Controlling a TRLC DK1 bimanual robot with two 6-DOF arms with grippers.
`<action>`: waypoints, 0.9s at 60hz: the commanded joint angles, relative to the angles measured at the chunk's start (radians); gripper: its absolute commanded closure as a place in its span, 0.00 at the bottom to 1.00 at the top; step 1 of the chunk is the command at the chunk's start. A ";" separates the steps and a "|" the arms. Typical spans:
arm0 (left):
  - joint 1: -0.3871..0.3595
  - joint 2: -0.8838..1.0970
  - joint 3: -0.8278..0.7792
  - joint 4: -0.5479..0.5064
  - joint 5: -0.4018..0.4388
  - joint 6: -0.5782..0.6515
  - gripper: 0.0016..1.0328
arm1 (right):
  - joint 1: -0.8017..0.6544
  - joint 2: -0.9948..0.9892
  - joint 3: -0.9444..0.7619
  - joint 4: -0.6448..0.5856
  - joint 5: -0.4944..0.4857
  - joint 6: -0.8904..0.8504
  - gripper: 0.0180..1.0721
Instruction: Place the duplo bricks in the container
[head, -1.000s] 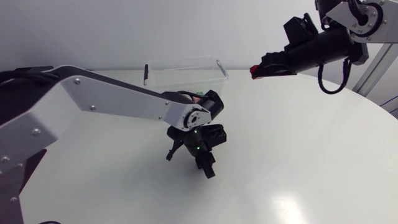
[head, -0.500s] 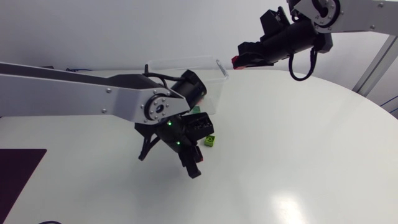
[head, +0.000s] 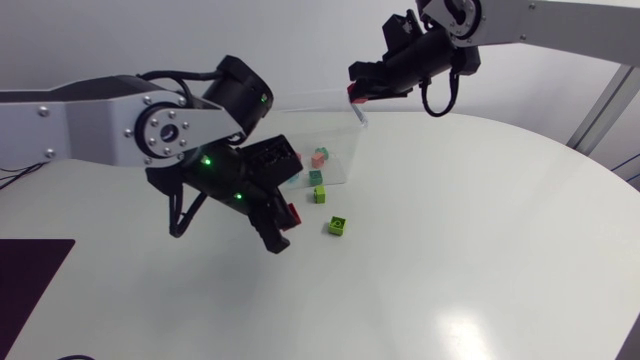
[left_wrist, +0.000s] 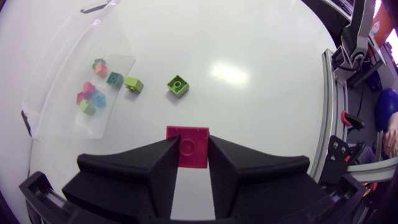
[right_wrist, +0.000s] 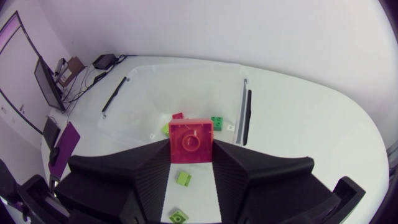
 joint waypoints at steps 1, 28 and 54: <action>0.033 -0.035 0.002 -0.007 0.014 0.012 0.83 | 0.014 0.063 0.072 -0.029 0.008 0.026 0.71; 0.158 -0.053 0.088 0.111 0.037 -0.069 0.83 | 0.052 0.304 0.396 -0.200 0.043 0.034 0.38; 0.234 0.116 0.197 0.448 0.001 -0.262 0.81 | 0.042 0.048 0.106 -0.179 0.069 -0.011 0.11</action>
